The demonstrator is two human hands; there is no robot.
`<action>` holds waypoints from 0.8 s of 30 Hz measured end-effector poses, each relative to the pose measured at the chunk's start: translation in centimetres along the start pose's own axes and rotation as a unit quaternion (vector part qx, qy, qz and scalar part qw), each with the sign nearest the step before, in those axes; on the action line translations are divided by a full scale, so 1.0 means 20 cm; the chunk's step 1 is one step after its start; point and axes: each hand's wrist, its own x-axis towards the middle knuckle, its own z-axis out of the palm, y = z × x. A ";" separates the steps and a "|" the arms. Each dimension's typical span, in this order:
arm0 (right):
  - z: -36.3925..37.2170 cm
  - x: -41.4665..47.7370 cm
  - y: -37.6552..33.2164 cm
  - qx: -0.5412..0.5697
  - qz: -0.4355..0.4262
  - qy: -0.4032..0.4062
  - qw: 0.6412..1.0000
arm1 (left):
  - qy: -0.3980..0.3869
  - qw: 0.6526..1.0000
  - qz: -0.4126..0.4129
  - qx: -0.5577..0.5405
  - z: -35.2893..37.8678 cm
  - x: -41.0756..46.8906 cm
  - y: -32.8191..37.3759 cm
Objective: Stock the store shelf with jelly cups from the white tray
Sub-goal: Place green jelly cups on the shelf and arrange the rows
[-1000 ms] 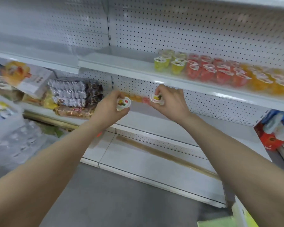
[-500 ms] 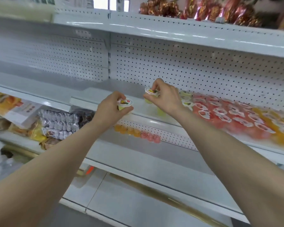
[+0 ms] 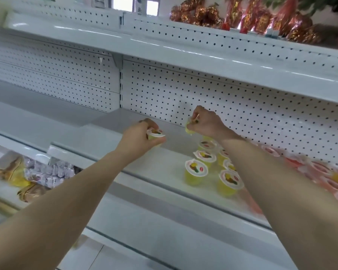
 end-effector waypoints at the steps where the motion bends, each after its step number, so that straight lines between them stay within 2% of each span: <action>1: 0.03 0.03 0.02 -0.011 0.005 -0.007 1.000 | -0.003 1.000 0.001 0.007 0.02 0.02 -0.01; 4: 0.10 0.08 0.06 -0.045 0.015 -0.024 0.999 | -0.016 1.000 0.012 0.024 0.07 0.07 -0.03; 8: 0.14 0.13 0.08 -0.077 0.017 -0.045 0.996 | -0.019 1.000 0.019 -0.005 0.13 0.10 -0.05; 14: 0.13 0.14 0.11 -0.065 0.008 -0.051 0.997 | -0.032 0.999 0.008 -0.026 0.21 0.13 0.00; 19: 0.08 0.13 0.16 -0.111 -0.024 0.041 0.993 | -0.054 0.998 0.007 -0.017 0.28 0.16 0.10; 24: 0.05 0.03 0.22 -0.198 -0.092 0.120 0.968 | -0.089 0.996 -0.002 -0.013 0.35 0.19 0.18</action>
